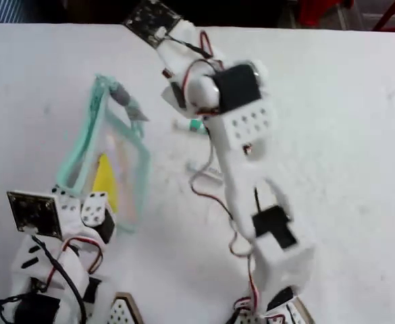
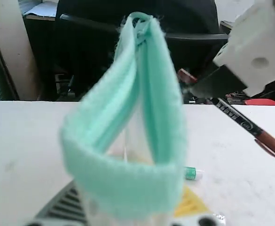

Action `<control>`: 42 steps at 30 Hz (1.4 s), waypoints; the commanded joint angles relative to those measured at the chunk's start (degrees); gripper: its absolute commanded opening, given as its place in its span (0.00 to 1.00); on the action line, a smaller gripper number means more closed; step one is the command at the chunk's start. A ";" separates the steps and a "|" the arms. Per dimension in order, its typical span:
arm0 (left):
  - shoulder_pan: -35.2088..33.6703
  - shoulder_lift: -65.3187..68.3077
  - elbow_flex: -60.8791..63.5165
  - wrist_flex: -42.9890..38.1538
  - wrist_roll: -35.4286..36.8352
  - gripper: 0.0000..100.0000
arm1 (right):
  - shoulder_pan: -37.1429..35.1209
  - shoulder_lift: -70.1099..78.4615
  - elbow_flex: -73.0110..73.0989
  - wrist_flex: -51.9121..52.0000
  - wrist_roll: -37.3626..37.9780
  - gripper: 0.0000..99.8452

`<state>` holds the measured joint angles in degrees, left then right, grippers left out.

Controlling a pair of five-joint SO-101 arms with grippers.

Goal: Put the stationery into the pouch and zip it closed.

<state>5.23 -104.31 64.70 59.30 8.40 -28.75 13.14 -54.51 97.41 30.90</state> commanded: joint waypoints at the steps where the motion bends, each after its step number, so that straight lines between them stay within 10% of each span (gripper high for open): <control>1: 2.95 -0.57 -0.70 -0.44 0.00 0.02 | 0.40 -17.80 9.49 1.19 -0.53 0.02; 42: 3.21 -0.57 7.82 -4.13 0.09 0.02 | -0.04 -56.57 27.69 0.31 -15.21 0.02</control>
<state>7.69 -104.22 73.23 55.08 8.22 -28.92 -43.21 -26.73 97.41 16.31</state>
